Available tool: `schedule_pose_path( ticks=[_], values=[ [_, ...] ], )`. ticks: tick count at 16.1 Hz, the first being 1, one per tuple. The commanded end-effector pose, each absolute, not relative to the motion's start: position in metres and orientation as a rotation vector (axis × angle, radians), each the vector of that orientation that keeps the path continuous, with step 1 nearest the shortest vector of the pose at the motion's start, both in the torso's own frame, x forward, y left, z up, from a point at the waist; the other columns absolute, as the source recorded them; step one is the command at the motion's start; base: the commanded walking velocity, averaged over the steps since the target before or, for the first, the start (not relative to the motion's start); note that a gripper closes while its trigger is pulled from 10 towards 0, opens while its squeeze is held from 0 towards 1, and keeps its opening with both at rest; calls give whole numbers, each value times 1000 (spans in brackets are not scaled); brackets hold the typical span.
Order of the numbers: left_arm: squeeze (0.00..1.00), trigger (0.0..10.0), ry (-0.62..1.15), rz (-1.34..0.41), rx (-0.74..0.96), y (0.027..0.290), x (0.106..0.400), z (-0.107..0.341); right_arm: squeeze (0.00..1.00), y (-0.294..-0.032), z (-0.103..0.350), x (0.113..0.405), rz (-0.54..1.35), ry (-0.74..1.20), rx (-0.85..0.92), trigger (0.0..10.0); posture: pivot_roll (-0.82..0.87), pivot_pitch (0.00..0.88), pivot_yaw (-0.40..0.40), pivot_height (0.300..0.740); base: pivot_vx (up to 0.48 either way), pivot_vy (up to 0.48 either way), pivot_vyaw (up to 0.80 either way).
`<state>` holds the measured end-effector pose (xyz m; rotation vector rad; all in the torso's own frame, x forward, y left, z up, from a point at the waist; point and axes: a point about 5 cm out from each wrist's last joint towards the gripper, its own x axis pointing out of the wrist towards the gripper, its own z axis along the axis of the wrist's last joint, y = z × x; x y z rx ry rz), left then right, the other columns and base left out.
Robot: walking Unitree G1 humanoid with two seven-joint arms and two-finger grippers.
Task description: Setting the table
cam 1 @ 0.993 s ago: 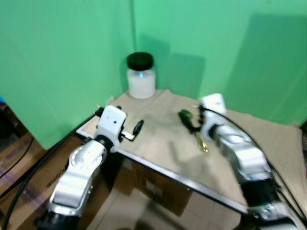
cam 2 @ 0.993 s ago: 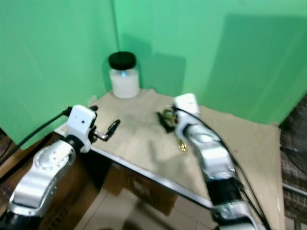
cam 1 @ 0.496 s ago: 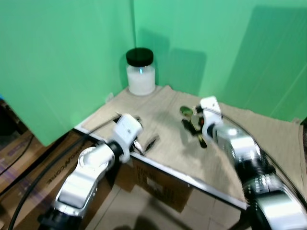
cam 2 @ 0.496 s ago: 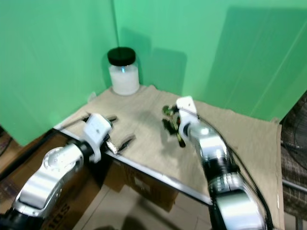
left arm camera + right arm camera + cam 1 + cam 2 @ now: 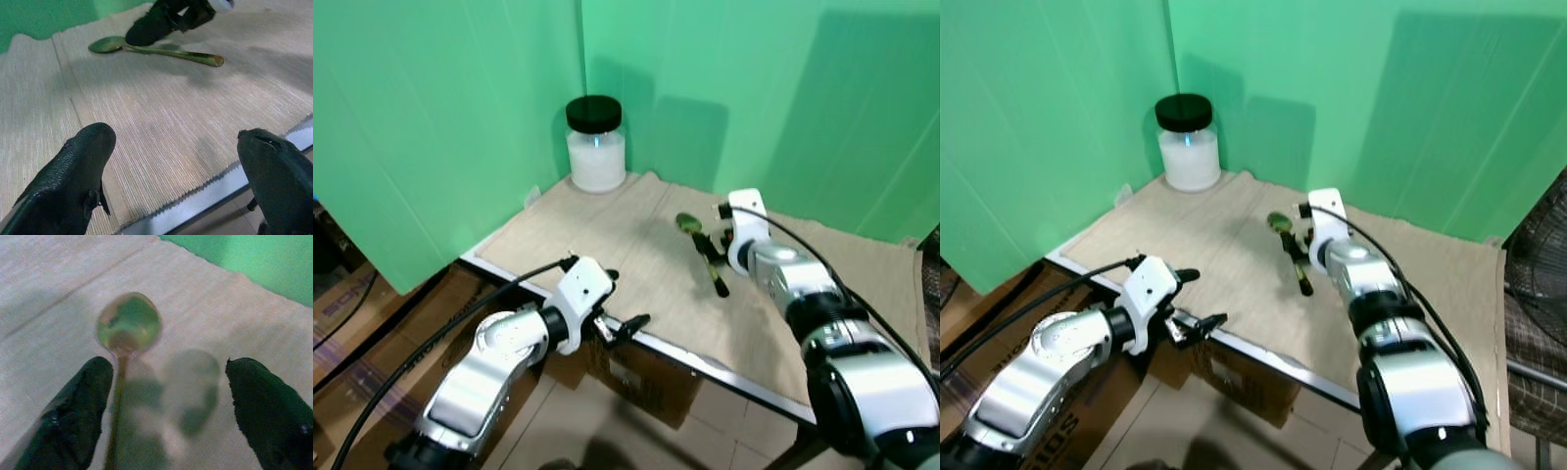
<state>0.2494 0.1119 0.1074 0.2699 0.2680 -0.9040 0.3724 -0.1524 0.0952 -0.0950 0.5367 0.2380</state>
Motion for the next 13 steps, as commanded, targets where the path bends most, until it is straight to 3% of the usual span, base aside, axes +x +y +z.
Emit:
schedule_pose_path(
  ticks=[1,2,13],
  values=[
    [0,10000,268,-904,275,114,247,109,0,-148,94,372,256,546,-84,588,12,0,6,740,0,0,0],
    [0,10000,270,-903,275,114,245,109,0,-146,89,370,272,568,-89,0,14,0,4,740,0,0,0],
    [0,10000,278,-899,282,115,243,107,0,-150,72,361,271,676,-81,0,12,0,-3,740,0,0,0]
  ],
)
